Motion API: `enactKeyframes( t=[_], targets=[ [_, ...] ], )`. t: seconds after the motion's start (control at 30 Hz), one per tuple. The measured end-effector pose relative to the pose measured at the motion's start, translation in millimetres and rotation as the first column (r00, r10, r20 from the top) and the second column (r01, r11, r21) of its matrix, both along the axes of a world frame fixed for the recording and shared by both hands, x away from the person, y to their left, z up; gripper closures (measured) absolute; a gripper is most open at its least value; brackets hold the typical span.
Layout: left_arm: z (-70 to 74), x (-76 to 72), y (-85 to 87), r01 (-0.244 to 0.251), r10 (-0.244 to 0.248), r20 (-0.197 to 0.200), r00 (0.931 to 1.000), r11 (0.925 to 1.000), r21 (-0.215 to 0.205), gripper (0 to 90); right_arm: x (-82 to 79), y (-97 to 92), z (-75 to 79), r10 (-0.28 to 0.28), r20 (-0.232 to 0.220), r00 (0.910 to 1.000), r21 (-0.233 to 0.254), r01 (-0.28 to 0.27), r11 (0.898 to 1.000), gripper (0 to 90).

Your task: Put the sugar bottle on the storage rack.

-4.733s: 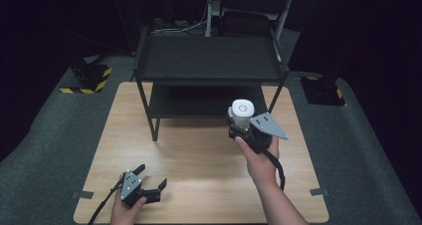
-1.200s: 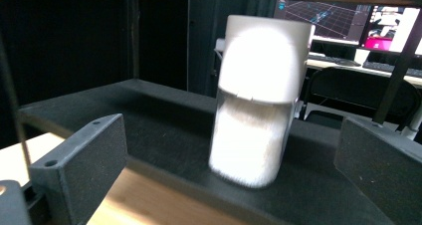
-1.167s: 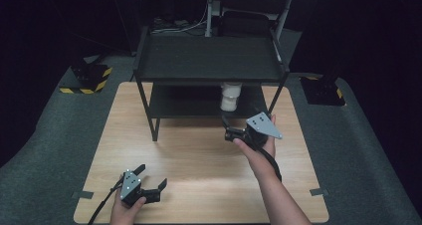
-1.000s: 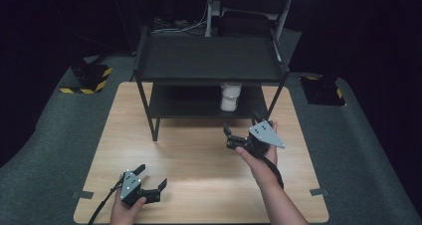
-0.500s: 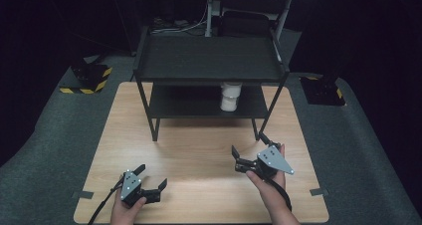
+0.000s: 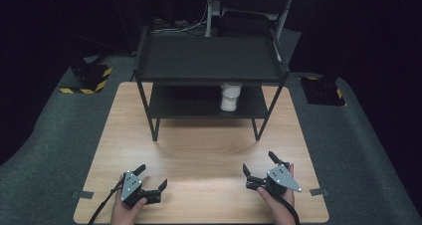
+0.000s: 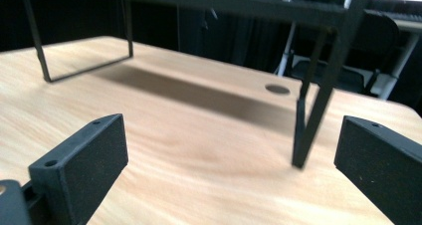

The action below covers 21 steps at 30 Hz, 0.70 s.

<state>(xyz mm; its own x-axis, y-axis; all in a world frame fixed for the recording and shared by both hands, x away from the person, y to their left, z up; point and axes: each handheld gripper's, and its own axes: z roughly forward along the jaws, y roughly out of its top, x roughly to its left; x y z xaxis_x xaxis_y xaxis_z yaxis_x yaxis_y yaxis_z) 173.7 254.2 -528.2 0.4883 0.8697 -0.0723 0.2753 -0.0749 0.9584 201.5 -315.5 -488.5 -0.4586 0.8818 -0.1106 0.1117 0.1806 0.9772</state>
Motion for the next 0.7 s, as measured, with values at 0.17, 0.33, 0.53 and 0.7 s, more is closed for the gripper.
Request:
enactKeyframes(
  t=[0.17,0.33,0.53,0.7],
  targets=[
    [-0.2,-0.4,-0.4,0.0,0.0,0.003,1.0,1.0,0.003,0.5,-3.8,-5.3,-7.2,-0.018,-0.019,0.9997,-0.011,0.018,1.0,0.0],
    [0.2,-0.5,-0.6,0.001,-0.001,0.004,1.0,1.0,0.008,0.4,-7.4,-8.4,-17.9,-0.033,-0.054,0.998,-0.045,0.03,0.999,0.0],
    [0.4,-0.3,-0.6,0.005,-0.005,0.004,1.0,0.9999,0.01,0.5,-7.0,-10.1,-27.3,-0.049,-0.086,0.9951,-0.056,0.044,0.997,0.0],
    [0.8,-0.1,-1.2,0.006,-0.007,0.003,1.0,0.9999,0.015,0.4,-5.7,-11.3,-29.4,-0.052,-0.098,0.9939,-0.051,0.047,0.998,0.1]
  ],
)
